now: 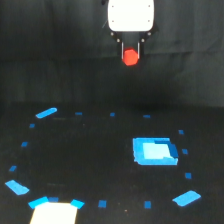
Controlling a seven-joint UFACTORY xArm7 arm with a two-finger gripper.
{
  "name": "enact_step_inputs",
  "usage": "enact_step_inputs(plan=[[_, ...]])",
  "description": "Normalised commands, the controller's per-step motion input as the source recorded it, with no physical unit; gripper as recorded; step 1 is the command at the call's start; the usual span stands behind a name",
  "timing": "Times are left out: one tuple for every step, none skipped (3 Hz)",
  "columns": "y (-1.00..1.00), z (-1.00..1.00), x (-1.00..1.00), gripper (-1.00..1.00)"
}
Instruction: Pick up the red object from the table
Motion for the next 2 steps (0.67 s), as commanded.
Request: enact_step_inputs(plan=[[0.01,0.21,-0.44,-1.00],[-0.02,-0.12,-0.43,-0.99]])
